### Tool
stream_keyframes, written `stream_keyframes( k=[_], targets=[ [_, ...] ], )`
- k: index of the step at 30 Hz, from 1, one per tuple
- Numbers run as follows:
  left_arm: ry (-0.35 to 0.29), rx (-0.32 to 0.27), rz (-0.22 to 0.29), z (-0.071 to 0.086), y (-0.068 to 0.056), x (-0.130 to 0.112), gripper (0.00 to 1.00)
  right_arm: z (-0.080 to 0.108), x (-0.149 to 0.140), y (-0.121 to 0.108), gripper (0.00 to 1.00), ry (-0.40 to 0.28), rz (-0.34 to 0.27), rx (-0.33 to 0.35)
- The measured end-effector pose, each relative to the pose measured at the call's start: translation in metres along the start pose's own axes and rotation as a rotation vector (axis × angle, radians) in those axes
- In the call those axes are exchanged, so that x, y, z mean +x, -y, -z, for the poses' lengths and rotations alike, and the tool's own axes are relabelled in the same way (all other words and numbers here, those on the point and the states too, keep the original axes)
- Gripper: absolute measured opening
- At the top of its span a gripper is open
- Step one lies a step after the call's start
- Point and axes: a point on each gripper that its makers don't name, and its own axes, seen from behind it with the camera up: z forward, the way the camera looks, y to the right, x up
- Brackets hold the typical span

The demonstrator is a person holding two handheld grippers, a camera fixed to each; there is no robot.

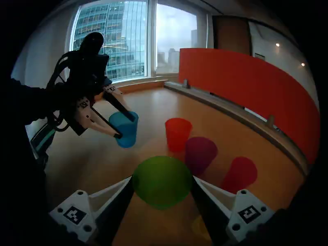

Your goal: Pour water

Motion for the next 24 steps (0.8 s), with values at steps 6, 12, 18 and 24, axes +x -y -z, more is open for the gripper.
stream_keyframes(
  k=[6,12,18,24],
  targets=[
    [-0.078,0.031,0.003,0.010,0.005,0.025,0.89,0.011,0.016,-0.004,0.94,-0.043,0.001,-0.024],
    [-0.160,0.052,0.013,0.022,0.010,0.055,0.89,0.023,0.037,-0.010,0.94,-0.095,0.004,-0.049],
    [-0.248,0.071,0.010,0.035,0.015,0.082,0.89,0.037,0.059,-0.015,0.94,-0.150,0.019,-0.076],
    [-0.327,0.083,0.023,0.045,0.016,0.105,0.89,0.049,0.080,-0.018,0.94,-0.202,0.024,-0.094]
  ],
)
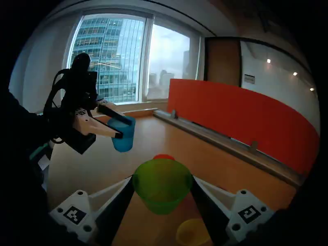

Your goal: Pour water

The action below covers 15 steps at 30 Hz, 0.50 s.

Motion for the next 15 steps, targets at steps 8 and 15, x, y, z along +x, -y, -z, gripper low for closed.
stream_keyframes(
  k=[8,15],
  targets=[
    [-0.099,0.009,0.026,0.003,-0.001,0.028,0.89,0.005,0.019,-0.003,0.94,-0.049,0.005,-0.020],
    [-0.171,0.011,0.030,0.007,-0.006,0.047,0.89,0.007,0.030,-0.006,0.94,-0.089,-0.006,-0.029]
  ],
)
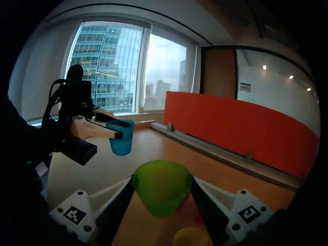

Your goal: Pour water

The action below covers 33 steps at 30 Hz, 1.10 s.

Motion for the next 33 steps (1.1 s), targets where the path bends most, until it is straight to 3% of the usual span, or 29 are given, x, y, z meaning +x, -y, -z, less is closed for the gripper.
stream_keyframes(
  k=[9,33],
  targets=[
    [-0.055,-0.004,0.011,0.003,-0.003,0.017,0.89,0.001,0.011,-0.002,0.94,-0.034,0.007,-0.008],
    [-0.089,-0.021,0.012,0.003,-0.010,0.031,0.89,-0.010,0.043,0.004,0.94,-0.143,-0.004,-0.010]
  ],
)
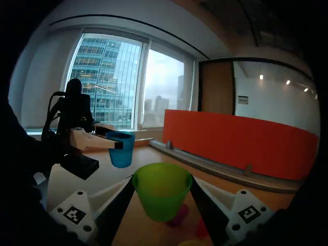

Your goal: Pour water

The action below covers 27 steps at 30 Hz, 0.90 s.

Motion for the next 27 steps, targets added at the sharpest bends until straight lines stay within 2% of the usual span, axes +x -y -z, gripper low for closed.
stream_keyframes(
  k=[9,17,27],
  targets=[
    [-0.016,0.000,-0.010,0.000,0.001,0.008,0.89,-0.006,0.007,0.003,0.94,-0.016,-0.014,0.012],
    [-0.027,0.005,-0.048,0.001,0.003,0.019,0.89,-0.007,0.004,0.008,0.94,-0.010,-0.012,0.024],
    [-0.031,0.014,-0.144,0.003,0.002,0.035,0.89,-0.009,0.003,0.020,0.94,-0.006,-0.006,0.051]
  ],
)
